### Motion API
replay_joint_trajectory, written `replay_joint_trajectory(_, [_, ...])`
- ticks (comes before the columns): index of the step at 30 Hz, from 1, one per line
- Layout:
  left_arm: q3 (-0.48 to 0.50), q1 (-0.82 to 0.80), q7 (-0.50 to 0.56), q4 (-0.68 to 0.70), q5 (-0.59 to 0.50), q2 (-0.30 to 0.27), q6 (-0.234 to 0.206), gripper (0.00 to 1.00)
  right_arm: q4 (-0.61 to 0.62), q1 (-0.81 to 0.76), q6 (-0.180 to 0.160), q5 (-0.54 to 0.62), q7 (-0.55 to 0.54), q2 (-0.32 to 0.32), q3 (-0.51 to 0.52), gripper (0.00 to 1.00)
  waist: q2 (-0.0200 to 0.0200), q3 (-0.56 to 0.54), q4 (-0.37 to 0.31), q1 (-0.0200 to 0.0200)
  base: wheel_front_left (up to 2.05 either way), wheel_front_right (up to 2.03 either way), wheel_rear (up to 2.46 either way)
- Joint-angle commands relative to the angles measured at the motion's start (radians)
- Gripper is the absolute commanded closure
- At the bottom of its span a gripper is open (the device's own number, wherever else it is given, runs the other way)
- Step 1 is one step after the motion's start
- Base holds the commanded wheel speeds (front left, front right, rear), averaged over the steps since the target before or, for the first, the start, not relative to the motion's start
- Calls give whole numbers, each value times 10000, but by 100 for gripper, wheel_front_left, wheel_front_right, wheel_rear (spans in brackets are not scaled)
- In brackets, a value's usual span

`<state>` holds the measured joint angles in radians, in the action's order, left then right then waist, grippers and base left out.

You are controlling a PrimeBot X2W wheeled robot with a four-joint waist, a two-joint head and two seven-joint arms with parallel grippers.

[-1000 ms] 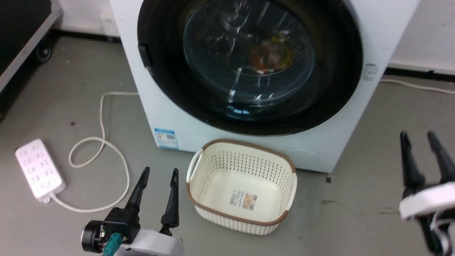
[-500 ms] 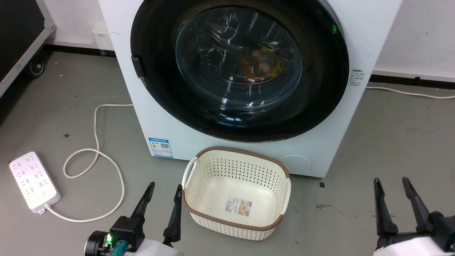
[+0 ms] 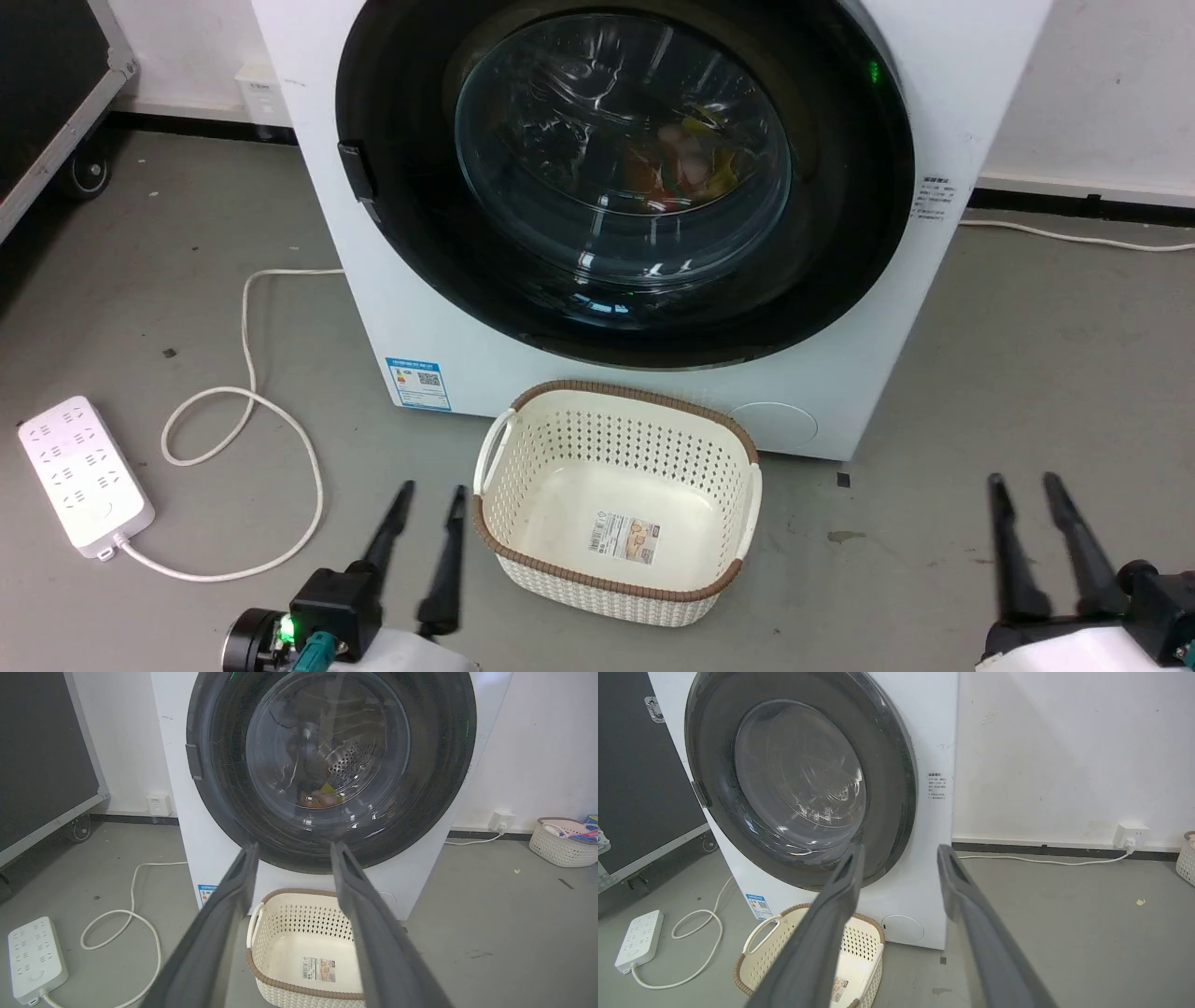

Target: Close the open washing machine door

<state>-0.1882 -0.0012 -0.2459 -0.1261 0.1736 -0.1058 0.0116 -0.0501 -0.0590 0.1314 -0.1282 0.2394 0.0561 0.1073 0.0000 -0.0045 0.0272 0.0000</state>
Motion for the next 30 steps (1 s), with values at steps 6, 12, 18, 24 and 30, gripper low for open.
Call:
replay_joint_trajectory(6, [65,0,78,40,-55,16,-4,100,14,19,0,41,-76,-2,-30,100,0,2,-9,0,0,0,0])
replay_joint_trajectory(12, [155,1,196,100,-138,42,-9,100,38,47,-1,102,-190,-5,-82,100,0,4,-22,0,0,0,0])
replay_joint_trajectory(18, [245,2,314,161,-221,69,-15,100,62,75,-1,163,-305,-7,-133,100,0,6,-35,0,0,0,0])
replay_joint_trajectory(24, [365,2,471,241,-333,105,-22,100,94,113,-1,245,-458,-11,-202,100,0,9,-53,0,0,0,0])
replay_joint_trajectory(30, [455,3,589,302,-416,131,-28,100,119,141,-2,307,-573,-14,-254,100,0,11,-66,0,0,0,0])
